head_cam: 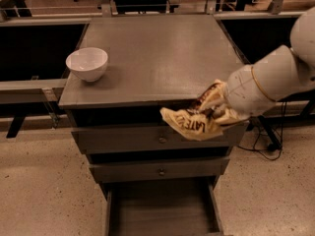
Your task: Place brown chip bag into bottom drawer
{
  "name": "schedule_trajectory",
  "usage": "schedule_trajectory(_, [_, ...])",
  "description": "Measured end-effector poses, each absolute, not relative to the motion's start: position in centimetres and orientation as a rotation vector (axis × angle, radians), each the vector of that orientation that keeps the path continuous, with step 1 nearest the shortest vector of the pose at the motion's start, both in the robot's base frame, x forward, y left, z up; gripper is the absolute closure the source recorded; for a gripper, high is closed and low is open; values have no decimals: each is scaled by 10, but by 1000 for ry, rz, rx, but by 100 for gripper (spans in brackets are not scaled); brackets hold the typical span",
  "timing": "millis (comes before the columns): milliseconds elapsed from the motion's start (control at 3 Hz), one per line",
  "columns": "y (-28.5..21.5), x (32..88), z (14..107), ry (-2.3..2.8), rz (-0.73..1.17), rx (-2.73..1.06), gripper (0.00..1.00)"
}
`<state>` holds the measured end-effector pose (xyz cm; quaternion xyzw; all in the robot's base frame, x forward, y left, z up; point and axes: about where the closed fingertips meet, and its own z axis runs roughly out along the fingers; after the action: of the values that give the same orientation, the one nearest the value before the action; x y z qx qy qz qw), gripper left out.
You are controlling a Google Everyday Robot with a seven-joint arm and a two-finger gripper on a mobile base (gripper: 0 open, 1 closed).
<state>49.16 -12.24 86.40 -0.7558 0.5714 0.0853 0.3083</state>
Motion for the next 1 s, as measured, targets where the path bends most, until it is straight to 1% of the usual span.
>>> schedule_trajectory(333, [-124, 482, 852, 1528, 252, -2015, 100])
schedule_trajectory(667, [-122, 485, 847, 1538, 272, -2011, 100])
schedule_trajectory(1000, [-124, 483, 797, 1664, 328, -1927, 100])
